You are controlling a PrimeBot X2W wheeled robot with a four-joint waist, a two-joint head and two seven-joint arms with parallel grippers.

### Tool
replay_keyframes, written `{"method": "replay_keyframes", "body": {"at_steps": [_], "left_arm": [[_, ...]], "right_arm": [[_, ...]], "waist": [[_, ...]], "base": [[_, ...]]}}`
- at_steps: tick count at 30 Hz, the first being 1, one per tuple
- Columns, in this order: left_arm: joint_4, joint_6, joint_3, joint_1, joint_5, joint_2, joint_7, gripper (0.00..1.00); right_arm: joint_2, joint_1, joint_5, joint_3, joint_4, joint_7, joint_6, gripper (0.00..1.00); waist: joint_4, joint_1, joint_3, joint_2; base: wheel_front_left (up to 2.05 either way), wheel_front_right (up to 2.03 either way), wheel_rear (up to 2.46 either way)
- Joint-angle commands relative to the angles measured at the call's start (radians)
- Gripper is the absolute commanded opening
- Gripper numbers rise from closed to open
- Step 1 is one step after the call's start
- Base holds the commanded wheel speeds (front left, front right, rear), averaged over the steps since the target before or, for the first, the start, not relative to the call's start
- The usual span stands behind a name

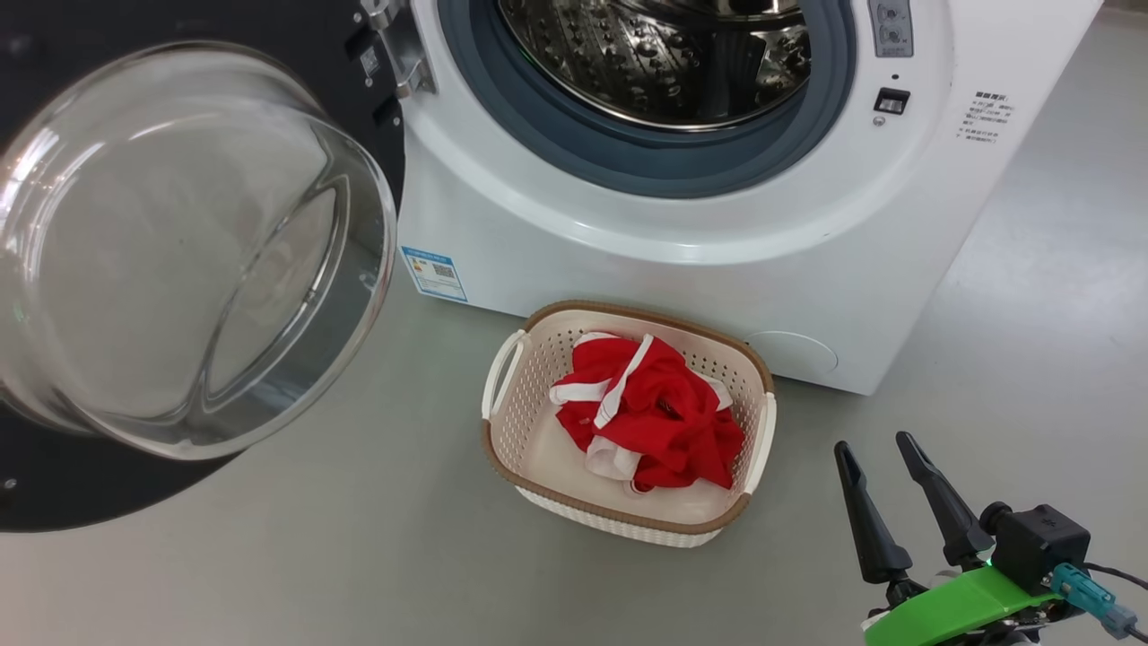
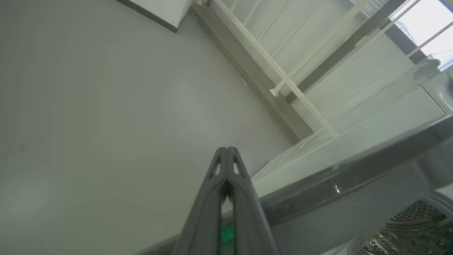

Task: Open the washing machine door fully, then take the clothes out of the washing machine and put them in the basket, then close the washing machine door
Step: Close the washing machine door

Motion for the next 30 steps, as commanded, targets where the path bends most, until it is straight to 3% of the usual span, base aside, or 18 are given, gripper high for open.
{"method": "replay_keyframes", "body": {"at_steps": [1,13,30], "left_arm": [[-0.020,-0.005,0.015,-0.010,-0.015,0.076,0.016,0.00],[-0.191,-0.006,-0.086,0.118,-0.139,0.073,0.288,0.00],[-0.567,-0.006,-0.157,0.326,-0.338,0.073,0.428,0.00]], "right_arm": [[0.001,-0.031,-0.008,0.026,-0.021,-0.006,0.007,1.00],[0.007,-0.010,-0.003,0.029,-0.015,-0.006,0.007,1.00],[0.015,0.011,-0.002,0.026,-0.018,-0.006,0.007,1.00]], "waist": [[0.003,0.0000,-0.009,0.0000],[0.012,0.0000,-0.057,0.0000],[0.016,0.0000,-0.087,0.0000]], "base": [[0.00,0.00,0.00],[0.00,0.00,0.00],[0.00,0.00,0.00]]}}
